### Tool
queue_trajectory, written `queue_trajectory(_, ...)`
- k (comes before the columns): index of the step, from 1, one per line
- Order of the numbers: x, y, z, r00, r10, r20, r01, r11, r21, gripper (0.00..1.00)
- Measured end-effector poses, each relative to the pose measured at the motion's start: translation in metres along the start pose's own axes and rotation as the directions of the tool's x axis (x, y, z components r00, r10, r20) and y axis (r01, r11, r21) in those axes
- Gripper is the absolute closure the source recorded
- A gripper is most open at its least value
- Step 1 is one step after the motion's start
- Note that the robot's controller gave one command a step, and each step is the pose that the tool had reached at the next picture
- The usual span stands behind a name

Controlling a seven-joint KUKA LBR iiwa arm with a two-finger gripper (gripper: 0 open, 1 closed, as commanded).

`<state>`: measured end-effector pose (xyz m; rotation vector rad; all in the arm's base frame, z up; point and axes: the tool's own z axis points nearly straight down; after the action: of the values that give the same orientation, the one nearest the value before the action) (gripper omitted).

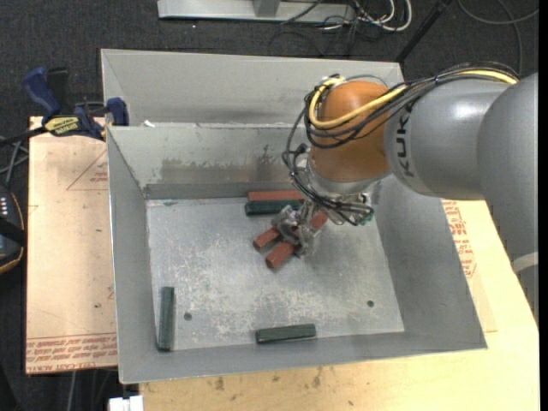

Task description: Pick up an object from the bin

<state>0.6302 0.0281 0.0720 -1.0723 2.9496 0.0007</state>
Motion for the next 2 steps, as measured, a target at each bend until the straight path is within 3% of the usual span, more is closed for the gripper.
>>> queue_trajectory(1, 0.000, 0.000, 0.000, 1.000, 0.000, 0.000, 0.000, 1.000, 0.000, 1.00)
queue_trajectory(2, 0.004, 0.005, -0.046, 0.999, 0.041, -0.005, -0.041, 0.999, -0.005, 1.00)
